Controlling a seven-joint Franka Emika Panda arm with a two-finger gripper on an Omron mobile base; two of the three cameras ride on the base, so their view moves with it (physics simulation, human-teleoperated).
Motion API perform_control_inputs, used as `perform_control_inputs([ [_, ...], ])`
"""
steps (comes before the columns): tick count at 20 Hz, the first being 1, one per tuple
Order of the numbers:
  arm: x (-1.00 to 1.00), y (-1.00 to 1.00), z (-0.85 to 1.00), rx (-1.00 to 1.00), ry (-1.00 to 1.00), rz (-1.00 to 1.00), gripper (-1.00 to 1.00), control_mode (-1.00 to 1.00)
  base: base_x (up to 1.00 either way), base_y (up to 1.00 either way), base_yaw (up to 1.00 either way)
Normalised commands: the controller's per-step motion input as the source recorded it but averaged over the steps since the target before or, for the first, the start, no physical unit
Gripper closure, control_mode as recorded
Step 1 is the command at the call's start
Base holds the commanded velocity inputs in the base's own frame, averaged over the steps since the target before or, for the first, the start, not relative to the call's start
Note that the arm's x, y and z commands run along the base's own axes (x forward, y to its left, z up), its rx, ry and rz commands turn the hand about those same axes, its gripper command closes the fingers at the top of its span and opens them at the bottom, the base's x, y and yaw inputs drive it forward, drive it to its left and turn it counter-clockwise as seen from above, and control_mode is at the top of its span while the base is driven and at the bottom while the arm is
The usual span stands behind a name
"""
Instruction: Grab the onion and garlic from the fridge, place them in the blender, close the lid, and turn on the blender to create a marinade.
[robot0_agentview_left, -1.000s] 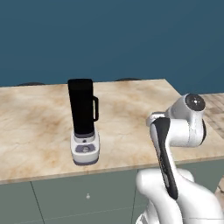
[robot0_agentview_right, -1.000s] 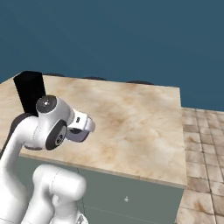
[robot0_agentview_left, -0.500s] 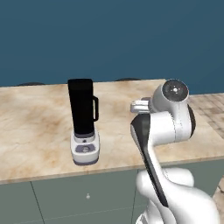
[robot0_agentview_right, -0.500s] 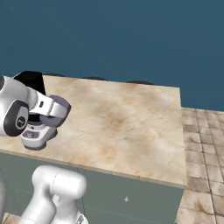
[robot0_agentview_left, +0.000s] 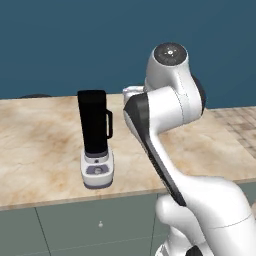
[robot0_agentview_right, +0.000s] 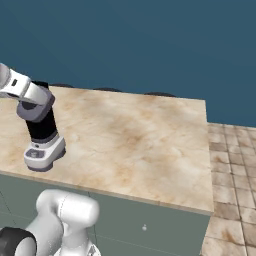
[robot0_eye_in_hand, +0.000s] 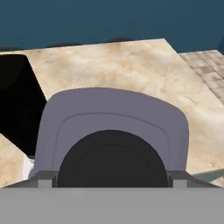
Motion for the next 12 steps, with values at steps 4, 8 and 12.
perform_control_inputs([
  [4, 0.01, 0.36, 0.29, 0.0, 0.03, 0.09, 1.0, -1.0, 0.0, 0.0, 0.0],
  [8, 0.1, 0.28, 0.01, 0.0, 0.04, 0.11, 1.0, -1.0, 0.0, 0.0, 0.0],
  [12, 0.41, 0.42, 0.0, 0.0, 0.16, 0.11, 1.0, -1.0, 0.0, 0.0, 0.0],
])
